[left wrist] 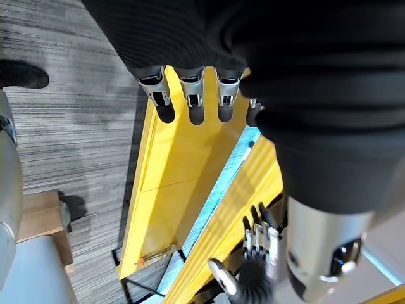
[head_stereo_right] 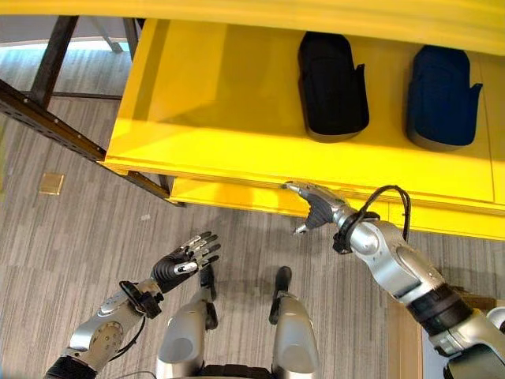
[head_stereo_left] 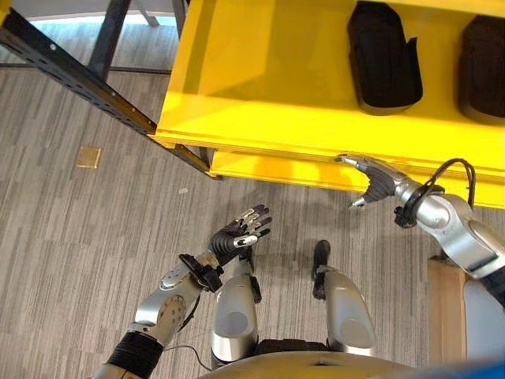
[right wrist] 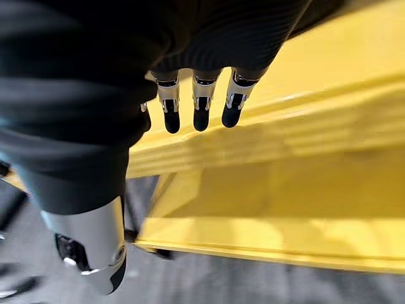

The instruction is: Move parts from the plastic box to the shelf.

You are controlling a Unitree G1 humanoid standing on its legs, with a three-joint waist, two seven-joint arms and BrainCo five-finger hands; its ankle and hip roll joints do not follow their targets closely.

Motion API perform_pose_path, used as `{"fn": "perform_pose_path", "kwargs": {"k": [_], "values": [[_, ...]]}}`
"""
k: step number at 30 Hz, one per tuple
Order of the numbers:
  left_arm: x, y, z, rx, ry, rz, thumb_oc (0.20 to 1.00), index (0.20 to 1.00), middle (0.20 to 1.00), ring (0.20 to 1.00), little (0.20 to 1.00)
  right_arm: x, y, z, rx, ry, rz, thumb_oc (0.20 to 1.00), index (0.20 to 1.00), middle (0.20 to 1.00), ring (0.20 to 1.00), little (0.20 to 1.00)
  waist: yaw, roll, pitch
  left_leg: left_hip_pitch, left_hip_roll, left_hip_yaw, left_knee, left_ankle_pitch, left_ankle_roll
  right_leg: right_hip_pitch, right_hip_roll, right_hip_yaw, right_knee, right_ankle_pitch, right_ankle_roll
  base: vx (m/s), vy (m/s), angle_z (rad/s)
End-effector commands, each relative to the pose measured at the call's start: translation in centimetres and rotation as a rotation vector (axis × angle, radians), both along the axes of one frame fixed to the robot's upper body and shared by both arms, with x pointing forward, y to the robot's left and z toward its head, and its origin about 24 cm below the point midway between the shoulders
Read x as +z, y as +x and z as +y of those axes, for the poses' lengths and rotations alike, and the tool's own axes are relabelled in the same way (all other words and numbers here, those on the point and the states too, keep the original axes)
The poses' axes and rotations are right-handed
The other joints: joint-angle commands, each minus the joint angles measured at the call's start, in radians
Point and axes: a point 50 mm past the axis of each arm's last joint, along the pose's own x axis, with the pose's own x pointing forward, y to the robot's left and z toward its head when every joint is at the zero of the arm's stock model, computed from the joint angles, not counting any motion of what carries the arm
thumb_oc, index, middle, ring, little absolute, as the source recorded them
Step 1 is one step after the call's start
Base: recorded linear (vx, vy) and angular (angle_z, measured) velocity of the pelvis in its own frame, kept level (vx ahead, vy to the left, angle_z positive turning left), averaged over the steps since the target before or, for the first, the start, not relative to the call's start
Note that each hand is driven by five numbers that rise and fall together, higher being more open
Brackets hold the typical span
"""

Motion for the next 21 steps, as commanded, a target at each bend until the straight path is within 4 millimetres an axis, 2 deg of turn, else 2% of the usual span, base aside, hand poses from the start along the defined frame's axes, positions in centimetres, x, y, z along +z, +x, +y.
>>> {"fn": "perform_pose_path", "kwargs": {"k": [1, 5, 6, 9, 11, 15, 21], "values": [[0.3, -1.4, 0.4, 0.014, -0.021, -0.022, 1.000, 1.000, 1.000, 1.000, 1.000, 4.4, -1.1, 1.9, 0.166, 0.183, -0.227, 1.000, 1.000, 1.000, 1.000, 1.000, 0.004, -0.031, -0.037, 0.006, 0.025, -0.082, 0.063, -0.067, -0.014, 0.056, 0.006, 0.050, 0.020, -0.050, 0.022, -0.03, 0.015, -0.04], [0.3, -1.6, -0.2, 0.030, -0.042, -0.019, 1.000, 1.000, 1.000, 1.000, 1.000, 6.4, -2.9, 1.6, 0.118, 0.476, -0.506, 1.000, 1.000, 1.000, 1.000, 1.000, -0.025, -0.023, -0.039, 0.012, 0.021, -0.074, 0.068, -0.077, -0.006, 0.059, 0.009, 0.068, 0.015, -0.048, 0.022, -0.02, 0.054, -0.06], [0.2, -1.8, -0.5, 0.046, -0.058, -0.020, 1.000, 1.000, 1.000, 1.000, 1.000, 6.8, -3.2, 0.6, 0.033, 0.639, -0.582, 1.000, 1.000, 1.000, 1.000, 1.000, -0.039, -0.017, -0.045, 0.018, 0.019, -0.067, 0.065, -0.081, -0.003, 0.060, 0.010, 0.077, 0.009, -0.047, 0.024, -0.01, 0.100, -0.15], [0.1, -2.1, -0.9, 0.072, -0.082, -0.026, 1.000, 1.000, 1.000, 1.000, 1.000, 7.2, -3.4, -1.0, -0.096, 0.881, -0.688, 1.000, 1.000, 1.000, 1.000, 1.000, -0.063, -0.003, -0.057, 0.028, 0.017, -0.056, 0.053, -0.085, 0.002, 0.059, 0.011, 0.092, -0.005, -0.042, 0.025, -0.02, 0.105, -0.10], [-0.1, -2.2, -1.2, 0.085, -0.105, -0.027, 1.000, 1.000, 1.000, 1.000, 1.000, 7.4, -3.4, -1.4, -0.123, 0.986, -0.708, 1.000, 1.000, 1.000, 1.000, 1.000, -0.076, 0.010, -0.063, 0.036, 0.016, -0.050, 0.048, -0.089, 0.003, 0.057, 0.010, 0.098, -0.005, -0.044, 0.024, -0.01, 0.096, -0.26], [-0.4, -2.4, -1.8, 0.082, -0.133, -0.026, 1.000, 1.000, 1.000, 1.000, 1.000, 8.1, -2.9, -1.4, -0.180, 1.061, -0.721, 1.000, 1.000, 1.000, 1.000, 1.000, -0.082, 0.033, -0.071, 0.051, 0.009, -0.047, 0.044, -0.094, 0.007, 0.063, 0.004, 0.105, -0.005, -0.046, 0.017, 0.01, 0.097, -0.05], [-1.1, -2.7, -2.0, 0.066, -0.146, -0.012, 1.000, 1.000, 1.000, 1.000, 1.000, 8.3, -1.0, -1.6, -0.266, 1.047, -0.656, 1.000, 1.000, 1.000, 1.000, 1.000, -0.074, 0.052, -0.083, 0.067, -0.001, -0.050, 0.033, -0.093, 0.001, 0.071, -0.011, 0.099, -0.008, -0.046, 0.017, 0.01, 0.050, 0.01]]}}
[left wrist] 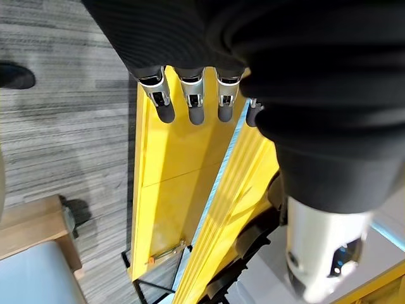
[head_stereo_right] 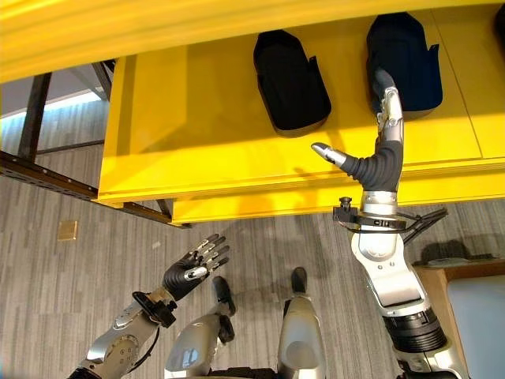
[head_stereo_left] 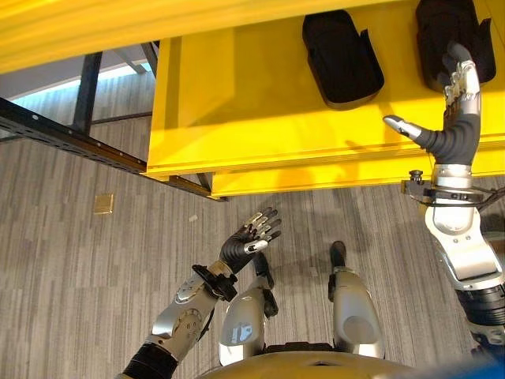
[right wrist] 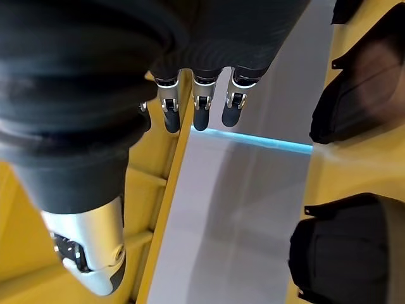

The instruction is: Move parts from the plastic box to the shelf.

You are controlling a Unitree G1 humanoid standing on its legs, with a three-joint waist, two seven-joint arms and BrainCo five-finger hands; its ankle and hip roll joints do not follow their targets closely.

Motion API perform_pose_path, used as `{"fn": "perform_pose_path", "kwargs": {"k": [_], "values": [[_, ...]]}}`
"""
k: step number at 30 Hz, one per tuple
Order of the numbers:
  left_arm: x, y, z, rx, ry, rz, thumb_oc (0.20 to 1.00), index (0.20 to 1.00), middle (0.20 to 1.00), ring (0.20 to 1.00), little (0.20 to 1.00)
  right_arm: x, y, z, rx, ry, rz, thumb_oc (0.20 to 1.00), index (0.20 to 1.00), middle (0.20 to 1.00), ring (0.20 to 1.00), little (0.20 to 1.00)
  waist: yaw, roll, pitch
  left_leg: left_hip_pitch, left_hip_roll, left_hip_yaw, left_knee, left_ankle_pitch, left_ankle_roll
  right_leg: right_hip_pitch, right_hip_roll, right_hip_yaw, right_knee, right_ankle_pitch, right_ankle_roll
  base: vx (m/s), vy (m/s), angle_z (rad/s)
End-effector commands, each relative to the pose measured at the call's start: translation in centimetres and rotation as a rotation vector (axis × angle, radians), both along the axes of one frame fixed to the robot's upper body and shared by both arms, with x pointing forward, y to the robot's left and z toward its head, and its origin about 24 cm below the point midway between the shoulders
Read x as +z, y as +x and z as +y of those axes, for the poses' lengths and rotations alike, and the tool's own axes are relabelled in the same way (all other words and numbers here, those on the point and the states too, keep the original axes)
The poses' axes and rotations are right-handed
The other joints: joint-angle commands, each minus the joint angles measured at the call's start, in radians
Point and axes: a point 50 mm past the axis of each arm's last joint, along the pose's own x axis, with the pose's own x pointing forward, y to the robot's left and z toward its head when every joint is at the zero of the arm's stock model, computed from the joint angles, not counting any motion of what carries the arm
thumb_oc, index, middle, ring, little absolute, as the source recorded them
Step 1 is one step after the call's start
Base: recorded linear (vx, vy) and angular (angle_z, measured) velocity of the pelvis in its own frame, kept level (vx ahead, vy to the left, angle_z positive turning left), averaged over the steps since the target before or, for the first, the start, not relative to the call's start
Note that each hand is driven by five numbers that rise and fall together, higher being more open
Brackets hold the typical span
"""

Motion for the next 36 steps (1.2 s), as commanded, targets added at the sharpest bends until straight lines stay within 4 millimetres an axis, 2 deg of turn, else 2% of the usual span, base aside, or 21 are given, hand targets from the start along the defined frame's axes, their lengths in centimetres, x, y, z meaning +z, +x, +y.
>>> {"fn": "perform_pose_path", "kwargs": {"k": [1, 10, 15, 22, 24, 28, 36], "values": [[0.3, -1.4, 0.6, -0.006, -0.040, -0.024, 1.000, 1.000, 1.000, 1.000, 1.000, 1.1, 0.3, 0.0, 0.020, 0.012, -0.008, 1.000, 1.000, 1.000, 1.000, 1.000, 0.024, -0.060, -0.037, 0.013, 0.027, -0.110, 0.048, -0.080, -0.009, 0.056, 0.005, 0.038, 0.001, -0.058, 0.000, 0.00, 0.000, 0.00], [0.0, -1.5, 0.6, -0.039, -0.022, -0.003, 1.000, 1.000, 1.000, 1.000, 1.000, 1.4, 2.5, 0.5, 0.042, -0.049, 0.087, 1.000, 1.000, 1.000, 1.000, 1.000, 0.048, -0.058, -0.044, 0.021, 0.024, -0.118, 0.046, -0.075, -0.013, 0.068, -0.004, 0.020, 0.001, -0.059, -0.002, 0.00, 0.000, 0.00], [-0.2, -1.7, 0.6, -0.066, -0.008, 0.008, 1.000, 1.000, 1.000, 1.000, 1.000, 1.1, 4.8, -0.6, 0.002, -0.004, 0.190, 1.000, 1.000, 1.000, 1.000, 1.000, 0.073, -0.058, -0.046, 0.027, 0.025, -0.130, 0.045, -0.071, -0.019, 0.078, -0.005, 0.004, 0.008, -0.065, -0.004, 0.01, -0.017, 0.03], [-0.4, -1.8, 0.5, -0.081, 0.001, 0.023, 1.000, 1.000, 1.000, 1.000, 1.000, 0.9, 6.0, -1.5, -0.049, 0.051, 0.232, 1.000, 1.000, 1.000, 1.000, 1.000, 0.090, -0.054, -0.039, 0.026, 0.026, -0.139, 0.050, -0.068, -0.021, 0.080, -0.008, -0.008, 0.020, -0.070, -0.008, 0.02, -0.017, 0.07], [-0.4, -1.7, 0.3, -0.085, 0.004, 0.023, 1.000, 1.000, 1.000, 1.000, 1.000, 1.2, 6.4, -2.6, -0.149, 0.125, 0.202, 1.000, 1.000, 1.000, 1.000, 1.000, 0.098, -0.051, -0.033, 0.026, 0.024, -0.144, 0.050, -0.067, -0.022, 0.081, -0.009, -0.012, 0.023, -0.071, -0.008, 0.02, -0.014, 0.07], [-0.6, -1.8, 0.2, -0.092, 0.006, 0.026, 1.000, 1.000, 1.000, 1.000, 1.000, 1.6, 6.7, -3.6, -0.215, 0.156, 0.179, 1.000, 1.000, 1.000, 1.000, 1.000, 0.103, -0.043, -0.029, 0.029, 0.021, -0.149, 0.049, -0.068, -0.021, 0.083, -0.010, -0.014, 0.027, -0.073, -0.008, 0.01, -0.002, 0.01], [-0.7, -1.7, 0.0, -0.102, -0.003, 0.031, 1.000, 1.000, 1.000, 1.000, 1.000, 1.8, 7.6, -4.0, -0.257, 0.182, 0.220, 1.000, 1.000, 1.000, 1.000, 1.000, 0.112, -0.026, -0.019, 0.026, 0.014, -0.157, 0.051, -0.065, -0.022, 0.079, -0.016, -0.018, 0.041, -0.079, -0.010, 0.00, 0.004, 0.01]]}}
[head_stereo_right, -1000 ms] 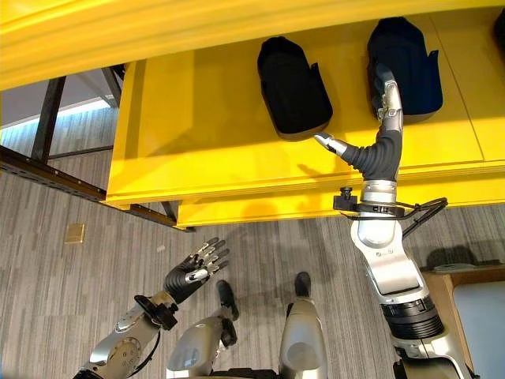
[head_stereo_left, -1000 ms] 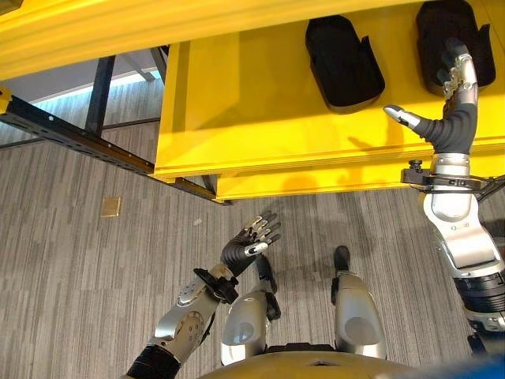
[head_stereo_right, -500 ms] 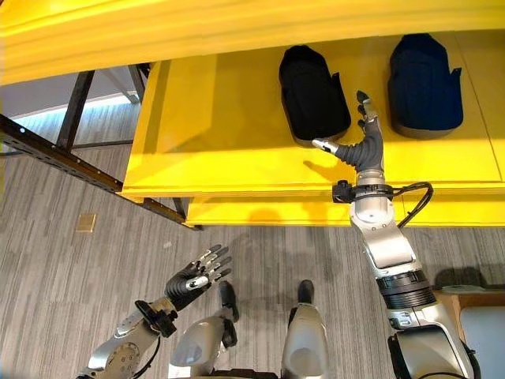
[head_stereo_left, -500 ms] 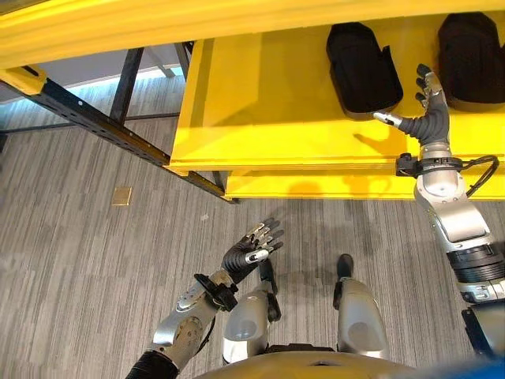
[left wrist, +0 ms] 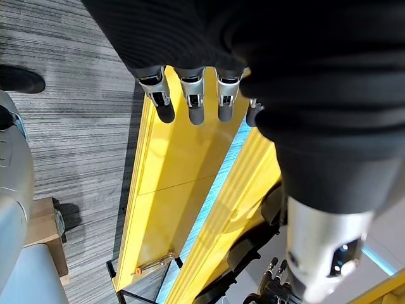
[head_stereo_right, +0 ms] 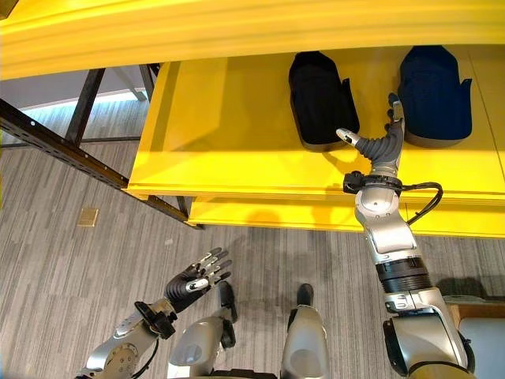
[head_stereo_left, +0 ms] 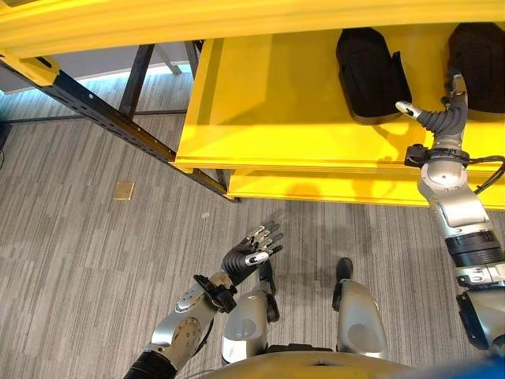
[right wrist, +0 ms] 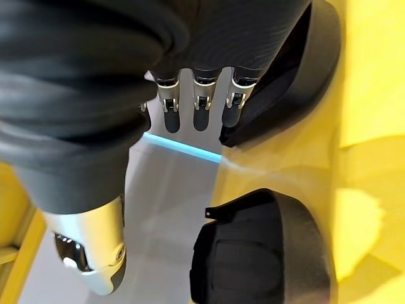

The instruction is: Move parts from the plastic box to the shelf.

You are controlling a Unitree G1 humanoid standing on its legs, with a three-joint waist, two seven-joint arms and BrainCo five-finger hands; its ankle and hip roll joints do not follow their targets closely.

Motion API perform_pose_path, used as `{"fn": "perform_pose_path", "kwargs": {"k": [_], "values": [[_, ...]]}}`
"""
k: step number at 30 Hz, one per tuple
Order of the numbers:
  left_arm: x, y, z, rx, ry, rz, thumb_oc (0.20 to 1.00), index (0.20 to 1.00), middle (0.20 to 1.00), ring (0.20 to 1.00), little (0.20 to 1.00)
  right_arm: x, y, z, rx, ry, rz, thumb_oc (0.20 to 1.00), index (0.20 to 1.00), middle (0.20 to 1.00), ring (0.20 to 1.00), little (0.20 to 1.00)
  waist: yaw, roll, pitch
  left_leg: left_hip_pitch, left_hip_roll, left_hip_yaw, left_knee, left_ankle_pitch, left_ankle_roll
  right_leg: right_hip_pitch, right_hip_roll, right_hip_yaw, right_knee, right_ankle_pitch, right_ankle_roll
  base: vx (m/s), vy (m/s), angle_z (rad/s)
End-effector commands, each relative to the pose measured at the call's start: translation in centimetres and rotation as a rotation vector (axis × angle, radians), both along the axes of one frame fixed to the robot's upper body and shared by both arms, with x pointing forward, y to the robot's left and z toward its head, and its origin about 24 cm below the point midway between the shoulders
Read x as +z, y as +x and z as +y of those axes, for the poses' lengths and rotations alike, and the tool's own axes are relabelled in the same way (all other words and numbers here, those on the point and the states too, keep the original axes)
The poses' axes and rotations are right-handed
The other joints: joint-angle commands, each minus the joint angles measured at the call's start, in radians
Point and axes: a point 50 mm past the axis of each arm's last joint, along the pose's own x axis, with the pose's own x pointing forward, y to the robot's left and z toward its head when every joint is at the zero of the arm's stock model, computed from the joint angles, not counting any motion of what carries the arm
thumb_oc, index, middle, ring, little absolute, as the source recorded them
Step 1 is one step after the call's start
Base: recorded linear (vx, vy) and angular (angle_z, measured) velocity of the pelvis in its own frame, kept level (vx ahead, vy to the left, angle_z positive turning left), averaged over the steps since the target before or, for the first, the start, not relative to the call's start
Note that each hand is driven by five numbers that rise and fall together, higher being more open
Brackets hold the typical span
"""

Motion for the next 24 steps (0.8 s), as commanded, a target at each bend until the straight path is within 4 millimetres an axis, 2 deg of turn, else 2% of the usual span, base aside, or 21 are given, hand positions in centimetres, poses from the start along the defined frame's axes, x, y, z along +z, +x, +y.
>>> {"fn": "perform_pose_path", "kwargs": {"k": [1, 6, 12, 18, 24], "values": [[0.5, -0.5, -0.1, -0.048, -0.014, -0.039, 1.000, 1.000, 1.000, 1.000, 1.000, 4.3, 0.8, 0.6, 0.016, 0.006, -0.143, 1.000, 1.000, 1.000, 1.000, 1.000, 0.018, -0.022, 0.001, 0.011, 0.019, -0.115, 0.051, -0.070, -0.019, 0.076, 0.003, 0.017, -0.035, -0.026, -0.004, 0.00, 0.000, 0.00], [0.6, -0.3, 0.0, -0.050, -0.012, -0.036, 1.000, 1.000, 1.000, 1.000, 1.000, 3.6, 1.4, 0.7, 0.059, 0.004, -0.071, 1.000, 1.000, 1.000, 1.000, 1.000, 0.023, -0.021, 0.008, 0.006, 0.019, -0.119, 0.056, -0.069, -0.020, 0.071, 0.000, 0.013, -0.023, -0.029, -0.005, 0.00, 0.000, 0.00], [0.6, -0.1, 0.1, -0.060, 0.003, -0.035, 1.000, 1.000, 1.000, 1.000, 1.000, 3.8, 2.1, 1.0, 0.105, 0.044, -0.039, 1.000, 1.000, 1.000, 1.000, 1.000, 0.034, -0.020, 0.020, -0.010, 0.018, -0.129, 0.067, -0.069, -0.021, 0.060, -0.001, 0.008, -0.008, -0.036, -0.007, 0.00, -0.006, 0.02], [0.8, 0.2, 0.4, -0.057, 0.013, -0.047, 1.000, 1.000, 1.000, 1.000, 1.000, 3.5, 2.5, 1.6, 0.161, 0.181, -0.020, 1.000, 1.000, 1.000, 1.000, 1.000, 0.041, -0.019, 0.043, -0.032, 0.018, -0.135, 0.078, -0.069, -0.020, 0.035, -0.001, 0.008, 0.017, -0.043, -0.011, -0.01, -0.011, 0.02], [0.7, 0.3, 0.8, -0.054, 0.018, -0.056, 1.000, 1.000, 1.000, 1.000, 1.000, 2.8, 3.1, 0.9, 0.185, 0.299, 0.013, 1.000, 1.000, 1.000, 1.000, 1.000, 0.048, -0.017, 0.059, -0.049, 0.017, -0.142, 0.090, -0.069, -0.018, 0.013, -0.002, 0.005, 0.048, -0.052, -0.015, 0.00, 0.000, 0.00]]}}
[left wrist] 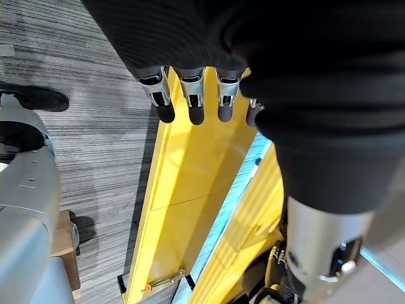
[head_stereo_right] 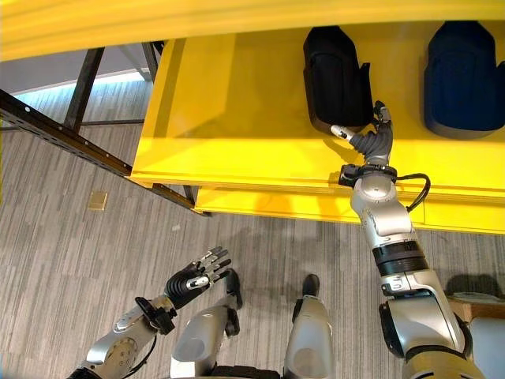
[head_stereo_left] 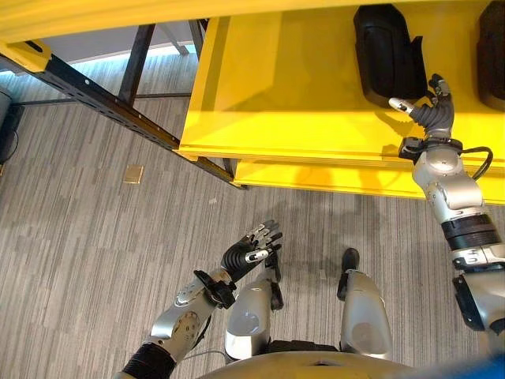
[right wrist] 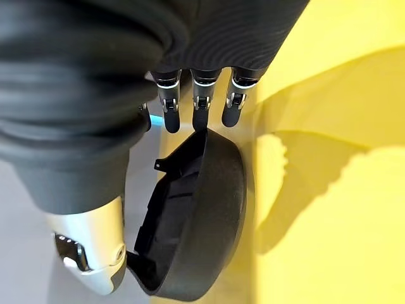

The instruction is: Move parts from the plastic box to the shelf.

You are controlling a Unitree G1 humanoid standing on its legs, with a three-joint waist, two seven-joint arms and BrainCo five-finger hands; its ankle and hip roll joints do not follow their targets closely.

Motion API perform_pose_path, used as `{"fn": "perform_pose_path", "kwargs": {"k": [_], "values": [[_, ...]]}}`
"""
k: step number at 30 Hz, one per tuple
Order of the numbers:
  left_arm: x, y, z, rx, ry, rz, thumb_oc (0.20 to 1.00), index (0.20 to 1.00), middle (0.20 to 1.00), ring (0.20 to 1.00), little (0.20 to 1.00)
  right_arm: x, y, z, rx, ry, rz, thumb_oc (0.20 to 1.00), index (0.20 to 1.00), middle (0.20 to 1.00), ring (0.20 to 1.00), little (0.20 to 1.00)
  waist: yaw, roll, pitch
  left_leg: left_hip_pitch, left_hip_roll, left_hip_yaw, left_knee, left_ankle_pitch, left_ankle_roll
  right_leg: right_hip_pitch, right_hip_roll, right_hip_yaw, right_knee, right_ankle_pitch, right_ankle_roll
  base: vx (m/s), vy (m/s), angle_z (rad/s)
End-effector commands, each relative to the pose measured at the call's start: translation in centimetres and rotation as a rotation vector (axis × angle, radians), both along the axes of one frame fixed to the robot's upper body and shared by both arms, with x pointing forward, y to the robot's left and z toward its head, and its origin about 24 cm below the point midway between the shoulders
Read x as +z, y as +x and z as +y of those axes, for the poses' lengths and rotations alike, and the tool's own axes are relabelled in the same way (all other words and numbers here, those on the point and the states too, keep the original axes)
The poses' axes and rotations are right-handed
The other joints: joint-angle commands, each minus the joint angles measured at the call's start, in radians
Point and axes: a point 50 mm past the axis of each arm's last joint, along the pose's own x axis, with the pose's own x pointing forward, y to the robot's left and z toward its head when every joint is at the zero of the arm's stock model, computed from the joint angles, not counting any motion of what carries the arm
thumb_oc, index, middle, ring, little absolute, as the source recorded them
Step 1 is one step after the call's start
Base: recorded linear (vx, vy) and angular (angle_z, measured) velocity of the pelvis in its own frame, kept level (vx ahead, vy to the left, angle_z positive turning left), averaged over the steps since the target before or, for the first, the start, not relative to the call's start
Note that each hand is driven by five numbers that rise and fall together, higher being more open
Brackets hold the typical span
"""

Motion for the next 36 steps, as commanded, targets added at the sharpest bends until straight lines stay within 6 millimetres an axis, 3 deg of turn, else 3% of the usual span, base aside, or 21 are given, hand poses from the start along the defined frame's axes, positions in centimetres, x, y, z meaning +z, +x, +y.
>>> {"fn": "perform_pose_path", "kwargs": {"k": [1, 11, 19, 28, 36], "values": [[0.8, -0.4, 0.4, -0.035, -0.020, -0.057, 1.000, 1.000, 1.000, 1.000, 1.000, 2.3, 0.8, 0.4, 0.045, 0.107, -0.073, 1.000, 1.000, 1.000, 1.000, 1.000, 0.036, -0.042, 0.006, -0.011, 0.019, -0.121, 0.075, -0.075, -0.012, 0.057, 0.007, 0.015, -0.009, -0.021, -0.009, 0.01, -0.020, 0.05], [0.8, -0.4, 0.6, -0.046, -0.012, -0.057, 1.000, 1.000, 1.000, 1.000, 1.000, 2.5, 1.5, -1.5, 0.020, 0.167, -0.052, 1.000, 1.000, 1.000, 1.000, 1.000, 0.044, -0.036, 0.012, -0.019, 0.017, -0.123, 0.081, -0.076, -0.013, 0.047, 0.003, 0.016, 0.007, -0.027, -0.008, 0.00, -0.002, 0.00], [0.9, -0.4, 0.5, -0.034, -0.017, -0.060, 1.000, 1.000, 1.000, 1.000, 1.000, 3.0, 1.1, -1.5, -0.019, 0.082, -0.108, 1.000, 1.000, 1.000, 1.000, 1.000, 0.038, -0.039, 0.012, -0.021, 0.019, -0.121, 0.084, -0.078, -0.012, 0.042, 0.006, 0.021, 0.011, -0.027, -0.007, 0.00, 0.000, 0.00], [1.1, -0.3, -0.3, -0.015, -0.045, -0.067, 1.000, 1.000, 1.000, 1.000, 1.000, 6.3, -1.5, -2.8, -0.383, -0.121, -0.373, 1.000, 1.000, 1.000, 1.000, 1.000, 0.017, -0.031, 0.008, -0.021, 0.016, -0.111, 0.076, -0.081, -0.008, 0.038, 0.010, 0.029, -0.004, -0.020, -0.004, -0.01, 0.025, -0.02], [0.7, -0.5, -0.6, 0.001, -0.077, -0.074, 1.000, 1.000, 1.000, 1.000, 1.000, 8.4, -3.6, -1.4, -0.437, -0.263, -0.602, 1.000, 1.000, 1.000, 1.000, 1.000, 0.000, -0.020, 0.003, -0.012, 0.006, -0.105, 0.063, -0.081, -0.006, 0.041, 0.011, 0.040, -0.024, -0.015, -0.004, -0.02, 0.061, -0.02]]}}
